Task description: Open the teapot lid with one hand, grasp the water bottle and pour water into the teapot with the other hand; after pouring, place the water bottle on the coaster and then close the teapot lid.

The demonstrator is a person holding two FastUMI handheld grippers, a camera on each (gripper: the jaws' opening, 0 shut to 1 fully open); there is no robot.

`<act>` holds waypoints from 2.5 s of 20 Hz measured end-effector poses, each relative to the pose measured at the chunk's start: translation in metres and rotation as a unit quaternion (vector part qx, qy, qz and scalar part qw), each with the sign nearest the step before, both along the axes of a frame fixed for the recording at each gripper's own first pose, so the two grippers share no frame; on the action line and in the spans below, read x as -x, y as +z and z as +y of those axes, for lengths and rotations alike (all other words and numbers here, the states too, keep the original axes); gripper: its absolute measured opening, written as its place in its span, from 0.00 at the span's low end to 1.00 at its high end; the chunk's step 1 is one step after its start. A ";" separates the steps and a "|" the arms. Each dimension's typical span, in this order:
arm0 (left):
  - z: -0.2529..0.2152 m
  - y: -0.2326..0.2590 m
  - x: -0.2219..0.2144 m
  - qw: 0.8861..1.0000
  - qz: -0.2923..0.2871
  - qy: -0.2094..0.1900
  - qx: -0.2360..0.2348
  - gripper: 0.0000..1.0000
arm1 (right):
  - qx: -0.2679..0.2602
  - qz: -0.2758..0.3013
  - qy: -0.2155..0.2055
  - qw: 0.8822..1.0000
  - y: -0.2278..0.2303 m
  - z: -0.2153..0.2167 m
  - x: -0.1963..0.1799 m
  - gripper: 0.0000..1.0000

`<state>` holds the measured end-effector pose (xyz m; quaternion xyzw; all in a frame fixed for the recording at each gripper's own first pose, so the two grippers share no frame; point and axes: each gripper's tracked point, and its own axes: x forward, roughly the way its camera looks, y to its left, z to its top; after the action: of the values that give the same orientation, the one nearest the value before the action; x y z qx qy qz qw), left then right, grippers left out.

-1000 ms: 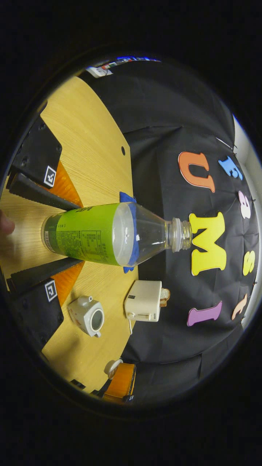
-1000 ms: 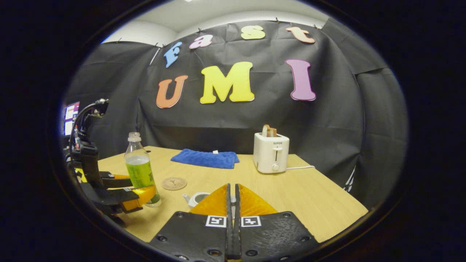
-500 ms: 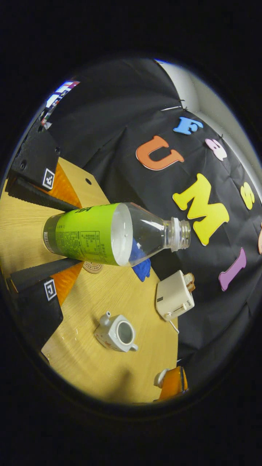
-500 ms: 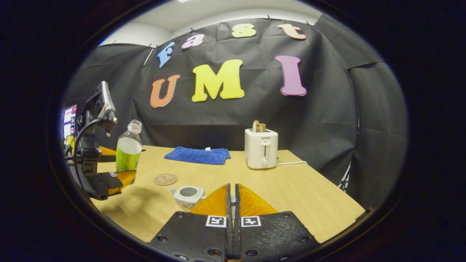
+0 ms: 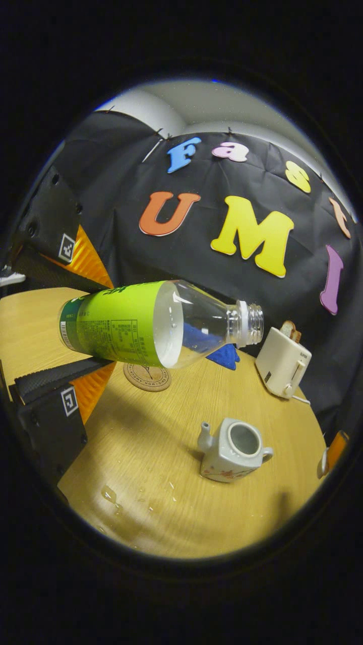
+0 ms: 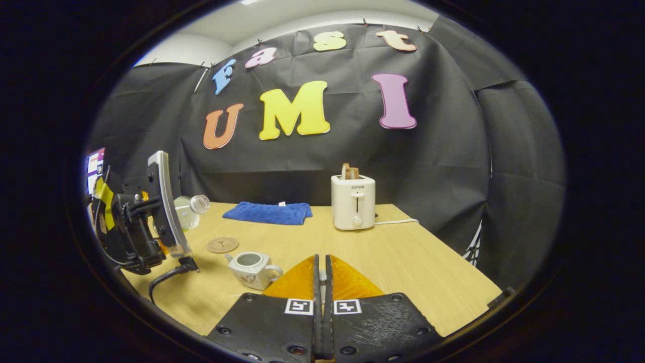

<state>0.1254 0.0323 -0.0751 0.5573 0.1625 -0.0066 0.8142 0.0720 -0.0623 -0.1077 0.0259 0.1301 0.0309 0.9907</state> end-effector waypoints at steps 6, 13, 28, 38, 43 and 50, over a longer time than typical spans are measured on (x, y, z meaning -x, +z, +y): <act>-0.013 0.015 -0.013 0.991 -0.002 -0.036 -0.129 0.74 | -0.004 0.003 -0.008 1.000 -0.005 -0.015 0.002 0.00; -0.020 0.010 -0.023 0.976 0.018 -0.053 -0.213 0.74 | -0.011 0.009 -0.012 1.000 -0.014 -0.026 0.003 0.00; -0.040 0.033 -0.039 0.935 -0.004 -0.084 -0.344 0.73 | -0.017 0.012 -0.014 1.000 -0.019 -0.034 0.006 0.00; -0.046 0.045 -0.037 0.920 -0.019 -0.091 -0.380 0.74 | -0.019 0.010 -0.012 1.000 -0.017 -0.035 0.008 0.00; -0.048 0.055 -0.038 0.910 -0.030 -0.094 -0.403 0.74 | -0.021 0.009 -0.012 1.000 -0.016 -0.035 0.010 0.00; -0.052 0.067 -0.037 0.896 -0.038 -0.097 -0.431 0.74 | -0.024 0.008 -0.012 1.000 -0.016 -0.036 0.012 0.00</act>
<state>0.1627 -0.0193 -0.0080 0.8666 0.0638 0.0061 0.4949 0.0604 -0.0985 -0.1235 0.0513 0.1369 0.0215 0.9890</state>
